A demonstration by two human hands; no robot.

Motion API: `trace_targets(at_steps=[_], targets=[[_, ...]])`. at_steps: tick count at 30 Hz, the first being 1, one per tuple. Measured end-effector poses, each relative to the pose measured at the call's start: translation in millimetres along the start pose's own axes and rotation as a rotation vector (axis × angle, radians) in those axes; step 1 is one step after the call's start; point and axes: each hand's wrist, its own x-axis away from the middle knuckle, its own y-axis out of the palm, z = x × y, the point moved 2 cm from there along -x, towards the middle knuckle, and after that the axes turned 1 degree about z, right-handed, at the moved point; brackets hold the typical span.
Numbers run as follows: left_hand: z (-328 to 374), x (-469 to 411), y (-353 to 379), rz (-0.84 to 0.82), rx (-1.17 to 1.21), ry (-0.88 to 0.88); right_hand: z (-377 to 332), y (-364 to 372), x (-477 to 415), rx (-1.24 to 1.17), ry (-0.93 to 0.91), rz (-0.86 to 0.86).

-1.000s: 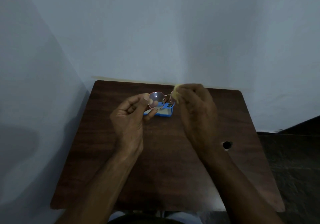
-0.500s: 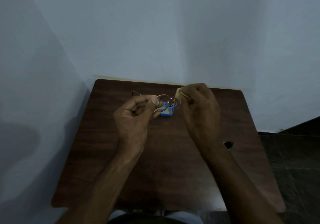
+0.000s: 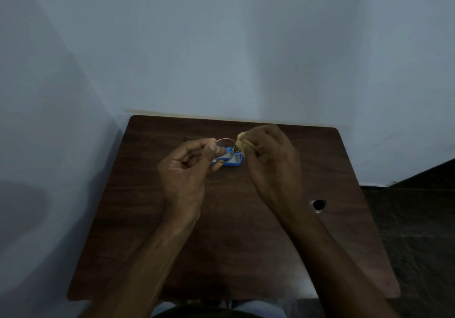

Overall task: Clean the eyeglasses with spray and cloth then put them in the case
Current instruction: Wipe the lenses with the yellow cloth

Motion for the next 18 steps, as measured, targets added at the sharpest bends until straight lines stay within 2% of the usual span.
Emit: trace_targets(at_steps=[3,8,12,18], targets=[[-1,3,2,0.034,0.014,-0.025,13,-2,-7,0.046,0.094,0.06],[-6,3,0,0.135,0.163,-0.185,-13,5,20,0.103,-0.102,0.037],[-3,3,2,0.158,0.299,-0.281,7,-3,20,0.078,-0.003,0.166],[0,-1,5,0.157,0.378,-0.333,0,-4,20,0.079,-0.103,0.144]])
